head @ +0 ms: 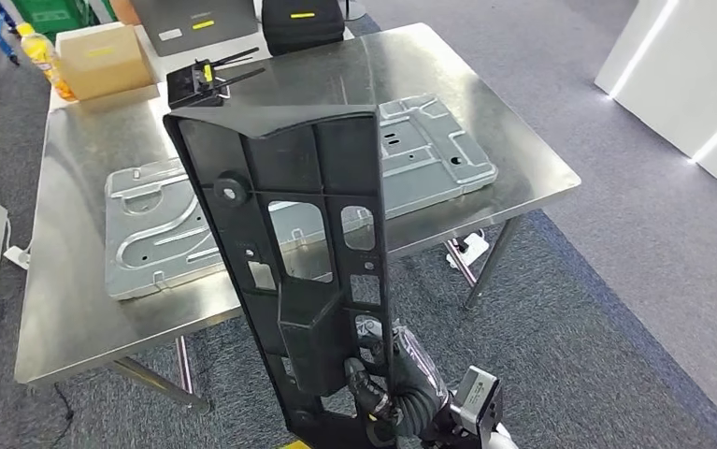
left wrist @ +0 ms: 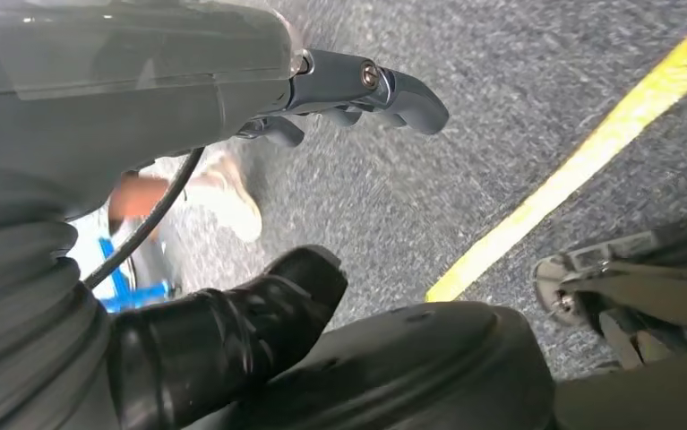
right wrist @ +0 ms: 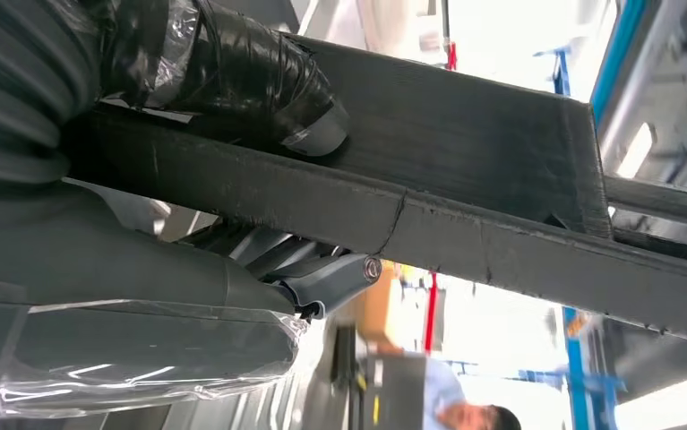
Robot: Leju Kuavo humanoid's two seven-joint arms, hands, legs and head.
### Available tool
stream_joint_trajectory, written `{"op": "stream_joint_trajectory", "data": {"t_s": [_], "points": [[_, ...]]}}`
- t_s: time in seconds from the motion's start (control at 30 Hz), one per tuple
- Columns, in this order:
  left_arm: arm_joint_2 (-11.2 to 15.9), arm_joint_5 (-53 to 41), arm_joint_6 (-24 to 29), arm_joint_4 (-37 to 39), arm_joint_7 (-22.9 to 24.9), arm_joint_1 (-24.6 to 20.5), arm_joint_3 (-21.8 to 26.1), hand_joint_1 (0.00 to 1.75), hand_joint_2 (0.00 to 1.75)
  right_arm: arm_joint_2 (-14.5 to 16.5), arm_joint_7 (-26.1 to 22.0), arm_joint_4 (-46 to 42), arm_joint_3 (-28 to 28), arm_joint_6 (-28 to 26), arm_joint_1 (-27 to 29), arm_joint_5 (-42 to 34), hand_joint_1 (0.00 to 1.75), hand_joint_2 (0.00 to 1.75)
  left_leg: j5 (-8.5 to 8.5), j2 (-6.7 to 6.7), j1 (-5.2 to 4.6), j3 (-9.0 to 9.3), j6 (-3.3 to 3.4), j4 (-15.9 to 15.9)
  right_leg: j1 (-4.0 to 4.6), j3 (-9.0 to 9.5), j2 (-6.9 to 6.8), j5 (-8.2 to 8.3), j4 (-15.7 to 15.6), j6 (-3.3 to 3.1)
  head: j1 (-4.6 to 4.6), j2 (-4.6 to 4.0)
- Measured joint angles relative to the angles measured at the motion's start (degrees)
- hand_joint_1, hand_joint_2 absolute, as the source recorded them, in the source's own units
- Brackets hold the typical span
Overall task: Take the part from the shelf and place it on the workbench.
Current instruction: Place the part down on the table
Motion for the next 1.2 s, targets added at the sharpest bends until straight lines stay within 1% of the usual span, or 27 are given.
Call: {"op": "stream_joint_trajectory", "data": {"t_s": [0.03, 0.07, 0.13, 0.17, 0.2, 0.27, 0.3, 0.37, 0.4, 0.43, 0.47, 0.5, 0.53, 0.57, 0.6, 0.67, 0.73, 0.8, 0.83, 0.87, 0.93, 0.97, 1.0, 1.03, 1.07, 1.13, 1.2], "points": [[0.1, 0.0, 0.0, 0.0, 0.1, 0.1, 0.0, 0.00, 1.75, 0.0, 0.1, 0.1, 0.1, 0.0, -0.1, 0.0, 1.75, 1.75, 0.69, 0.25, 0.09, 0.11, -0.14, -0.2, 0.00, 0.04, -0.75, -0.12, 0.1, 0.06, -0.01, 0.00], [0.2, 0.0, 0.0, 0.0, 0.1, 0.1, 0.0, 0.00, 1.75, 0.1, 0.2, 0.2, 0.1, 0.0, -0.2, -0.1, 1.75, 1.75, 2.29, 0.65, 0.15, 1.40, -0.21, -2.6, -0.02, 0.13, -1.41, -0.25, 0.1, 0.20, -0.01, 0.00], [0.3, 0.0, 0.0, 0.0, 0.3, 0.1, 0.0, 0.00, 1.75, 0.1, 0.2, 0.3, 0.2, -0.1, -0.5, -0.3, 1.75, 1.75, 5.76, 2.88, 0.07, 5.62, 0.02, -10.4, 0.15, 0.32, -2.53, -0.72, 0.5, 0.68, -0.01, 0.00], [0.4, 0.0, -0.1, 0.0, 0.3, 0.1, 0.0, 0.00, 1.75, 0.1, 0.2, 0.4, 0.2, -0.1, -0.7, -0.3, 1.75, 1.75, 6.71, 3.76, -0.03, 7.08, 0.38, -13.2, 0.31, 0.40, -2.99, -0.96, 0.7, 0.98, 0.04, 0.00], [0.4, 0.0, -0.1, 0.0, 0.3, 0.0, 0.0, 0.00, 1.75, 0.1, 0.3, 0.4, 0.2, -0.1, -0.8, -0.3, 1.75, 1.75, 7.08, 4.35, -0.17, 7.81, 0.79, -14.8, 0.49, 0.48, -3.42, -1.14, 0.8, 1.31, 0.08, 0.00], [0.5, 0.0, -0.1, 0.0, 0.3, 0.1, 0.1, 0.00, 1.75, 0.1, 0.3, 0.5, 0.3, -0.1, -0.9, -0.3, 1.75, 1.75, 7.12, 3.46, -0.36, 7.73, 1.63, -15.2, 0.57, 0.74, -4.33, -1.29, 0.8, 1.94, 0.15, 0.00], [0.5, -0.1, -0.1, 0.0, 0.3, 0.2, 0.1, 0.00, 1.75, 0.2, 0.3, 0.5, 0.4, -0.1, -1.0, -0.3, 1.75, 1.75, 7.24, 2.88, -0.31, 7.80, 1.99, -15.4, 0.42, 0.87, -4.10, -1.51, 0.9, 2.35, 0.15, 0.00], [0.5, -0.1, -0.1, 0.0, 0.3, 0.2, 0.1, 0.00, 1.75, 0.2, 0.3, 0.5, 0.4, -0.1, -1.2, -0.3, 1.75, 1.75, 7.56, 1.72, -0.07, 8.02, 2.72, -15.8, 0.07, 0.03, -1.53, -3.38, 3.3, 2.97, 0.15, 0.00], [0.5, -0.1, -0.1, 0.0, 0.3, 0.1, 0.1, 0.00, 1.75, 0.2, 0.3, 0.6, 0.4, -0.1, -1.3, -0.4, 1.75, 1.75, 7.67, 1.10, 0.00, 8.07, 2.99, -15.9, -0.06, -1.37, 0.29, -5.13, 6.4, 3.15, 0.16, 0.00], [0.5, -0.1, -0.1, 0.0, 0.3, 0.0, 0.1, 0.00, 1.75, 0.2, 0.4, 0.7, 0.4, -0.1, -1.3, -0.4, 1.75, 1.75, 7.70, 0.43, -0.03, 8.04, 3.16, -15.9, -0.06, -3.31, 1.55, -7.01, 10.3, 3.19, 0.16, 0.00], [0.5, -0.1, -0.1, 0.0, 0.3, -0.1, 0.1, 0.00, 1.75, 0.2, 0.4, 0.9, 0.4, -0.2, -1.3, -0.5, 1.75, 1.75, 7.71, -0.30, -0.09, 8.00, 3.27, -15.8, -0.04, -5.30, 2.11, -8.45, 14.1, 3.19, 0.18, 0.00], [0.5, -0.1, -0.1, 0.0, 0.3, -0.1, 0.1, 0.00, 1.75, 0.2, 0.4, 1.0, 0.4, -0.2, -1.3, -0.5, 1.75, 1.75, 7.69, -1.10, -0.16, 8.00, 3.30, -15.8, -0.01, -6.74, 2.32, -8.88, 16.7, 3.14, 0.17, 0.00], [0.5, -0.1, -0.1, 0.0, 0.3, 0.0, 0.1, 0.00, 1.75, 0.2, 0.4, 1.2, 0.4, -0.2, -1.3, -0.5, 1.75, 1.75, 7.68, -1.89, -0.19, 8.02, 3.31, -15.7, 0.01, -7.20, 2.41, -8.12, 17.0, 3.02, 0.17, 0.00], [0.5, -0.1, -0.2, 0.0, 0.3, 0.0, 0.1, 0.00, 1.75, 0.2, 0.4, 1.3, 0.4, -0.2, -1.3, -0.6, 1.75, 1.75, 7.66, -2.70, -0.21, 8.07, 3.31, -15.7, 0.02, -6.58, 2.57, -6.33, 15.1, 2.82, 0.17, 0.00], [0.5, -0.1, -0.2, 0.0, 0.3, 0.0, 0.1, 0.00, 1.75, 0.2, 0.4, 1.3, 0.4, -0.2, -1.3, -0.6, 1.75, 1.75, 7.65, -3.50, -0.22, 8.12, 3.28, -15.6, 0.04, -5.12, 3.13, -3.97, 11.5, 2.55, 0.18, 0.00], [0.5, -0.1, -0.2, 0.0, 0.3, 0.0, 0.1, 0.00, 1.75, 0.2, 0.4, 1.3, 0.4, -0.2, -1.4, -0.8, 1.75, 1.75, 7.65, -4.88, -0.24, 8.05, 3.05, -15.5, 0.06, -2.09, 5.49, -0.74, 4.1, 1.99, 0.17, 0.00], [0.4, -0.2, -0.2, 0.0, 0.3, 0.0, 0.1, 0.00, 1.75, 0.2, 0.4, 1.4, 0.4, -0.2, -1.5, -0.9, 1.75, 1.75, 7.72, -5.86, -0.11, 7.76, 2.47, -15.4, 0.21, -0.97, 6.79, -0.18, 1.2, 1.72, 0.18, 0.00], [0.5, -0.2, -0.2, 0.0, 0.3, 0.2, 0.1, 0.00, 1.75, 0.2, 0.5, 1.5, 0.4, -0.3, -1.6, -1.2, 1.75, 1.75, 7.78, -6.49, 0.06, 7.60, 1.75, -15.6, 0.15, -0.72, 5.93, 0.01, 0.7, 1.41, 0.19, 0.00], [0.5, -0.2, -0.1, 0.0, 0.3, 0.3, 0.1, 0.00, 1.75, 0.3, 0.5, 1.5, 0.4, -0.4, -1.6, -1.4, 1.75, 1.75, 7.47, -5.86, -0.02, 7.47, 1.48, -15.2, 0.00, -0.46, 5.51, 0.18, 0.3, 1.10, 0.16, 0.00], [0.5, -0.3, -0.1, 0.0, 0.3, 0.3, 0.1, 0.00, 1.75, 0.3, 0.6, 1.5, 0.4, -0.4, -1.7, -1.8, 1.75, 1.75, 6.62, -4.68, -0.12, 6.94, 1.25, -14.1, -0.19, -0.19, 5.01, 0.38, -0.1, 0.76, 0.07, 0.00], [0.5, -0.5, 0.0, 0.0, 0.2, 0.2, 0.1, 0.00, 1.75, 0.4, 0.8, 1.6, 0.4, -0.4, -1.6, -2.6, 1.75, 1.75, 3.26, -1.52, -0.20, 4.23, 0.91, -8.3, -0.26, 0.09, 3.99, 0.53, -0.5, 0.34, -0.08, 0.00], [0.5, -0.6, 0.1, 0.0, 0.1, 0.2, 0.1, 0.00, 1.75, 0.4, 0.9, 1.7, 0.4, -0.4, -1.5, -2.9, 1.75, 1.75, 1.44, -0.62, -0.09, 2.36, 0.72, -4.4, -0.20, 0.07, 3.45, 0.49, -0.5, 0.27, -0.13, 0.00], [0.5, -0.6, 0.1, 0.0, 0.1, 0.2, 0.1, 0.00, 1.75, 0.4, 1.0, 1.8, 0.4, -0.4, -1.4, -3.2, 1.75, 1.75, 0.33, -0.13, 0.03, 0.88, 0.53, -1.3, -0.17, 0.06, 2.97, 0.44, -0.4, 0.28, -0.12, 0.00], [0.5, -0.6, 0.1, 0.0, 0.1, 0.2, 0.1, 0.00, 1.75, 0.4, 1.1, 2.0, 0.4, -0.4, -1.3, -3.3, 1.75, 1.75, 0.28, 0.11, 0.17, 0.27, 0.37, 0.0, -0.17, 0.07, 2.57, 0.38, -0.4, 0.32, -0.13, 0.00], [0.5, -0.6, 0.2, 0.0, 0.1, 0.3, 0.1, 0.00, 1.75, 0.4, 1.1, 2.1, 0.4, -0.4, -1.2, -3.4, 1.75, 1.75, 1.33, 0.24, 0.29, 0.83, 0.24, -0.9, -0.20, 0.10, 2.29, 0.30, -0.4, 0.42, -0.13, 0.00], [0.5, -0.6, 0.2, 0.0, 0.1, 0.4, 0.2, 0.00, 1.75, 0.4, 1.1, 2.1, 0.4, -0.4, -1.2, -3.5, 1.75, 1.75, 4.93, 0.47, 0.50, 4.61, 0.17, -8.0, -0.30, 0.19, 1.99, 0.04, -0.1, 0.83, -0.13, 0.00], [0.5, -0.6, 0.2, 0.0, 0.1, 0.4, 0.2, 0.00, 1.75, 0.4, 1.2, 2.1, 0.4, -0.4, -1.2, -3.6, 1.75, 1.75, 6.80, 0.59, 0.33, 7.79, 0.56, -14.0, -0.14, 0.08, 1.87, -0.35, 0.5, 1.51, -0.10, 0.00]]}}
